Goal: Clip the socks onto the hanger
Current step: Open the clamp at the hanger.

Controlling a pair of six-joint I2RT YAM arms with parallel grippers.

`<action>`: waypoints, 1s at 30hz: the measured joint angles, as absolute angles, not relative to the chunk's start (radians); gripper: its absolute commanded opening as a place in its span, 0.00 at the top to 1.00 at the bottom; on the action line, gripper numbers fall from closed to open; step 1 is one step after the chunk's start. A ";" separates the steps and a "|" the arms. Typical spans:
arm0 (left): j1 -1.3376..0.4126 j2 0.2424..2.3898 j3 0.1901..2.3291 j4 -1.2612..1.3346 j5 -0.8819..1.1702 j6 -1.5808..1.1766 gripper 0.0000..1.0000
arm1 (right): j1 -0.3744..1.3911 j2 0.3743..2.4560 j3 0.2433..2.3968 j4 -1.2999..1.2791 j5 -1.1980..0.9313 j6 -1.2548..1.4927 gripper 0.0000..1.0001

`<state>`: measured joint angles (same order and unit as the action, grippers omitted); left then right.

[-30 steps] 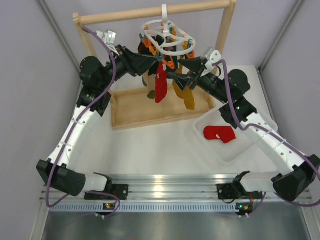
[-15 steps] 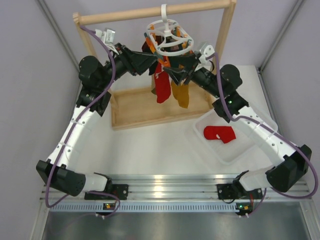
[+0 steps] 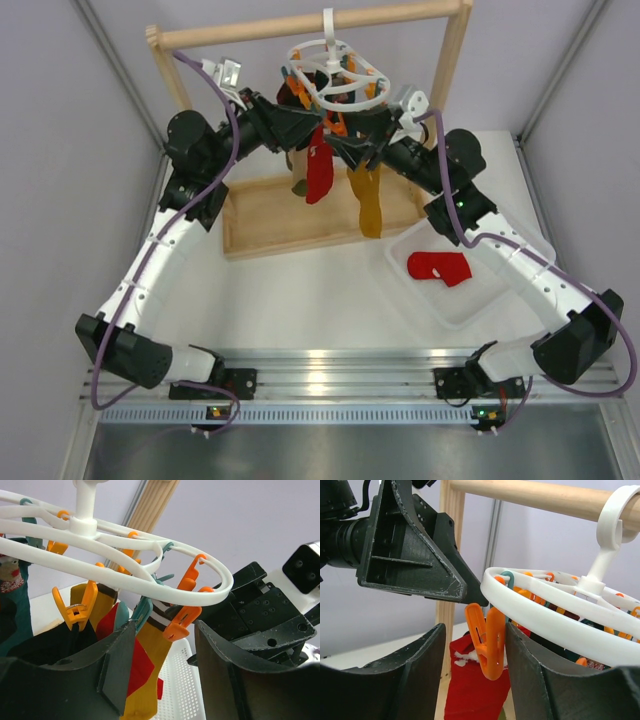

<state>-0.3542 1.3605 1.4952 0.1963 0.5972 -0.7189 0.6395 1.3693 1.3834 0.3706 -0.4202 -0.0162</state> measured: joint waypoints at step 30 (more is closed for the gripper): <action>-0.397 1.366 1.534 0.120 0.576 -0.781 0.37 | 0.693 1.370 1.391 0.355 -0.305 -0.166 1.00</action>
<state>-0.3969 1.3659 1.5337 0.1200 0.5762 -0.7807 0.6933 1.3697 1.3907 0.3550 -0.3050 -0.1661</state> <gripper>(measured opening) 0.624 0.115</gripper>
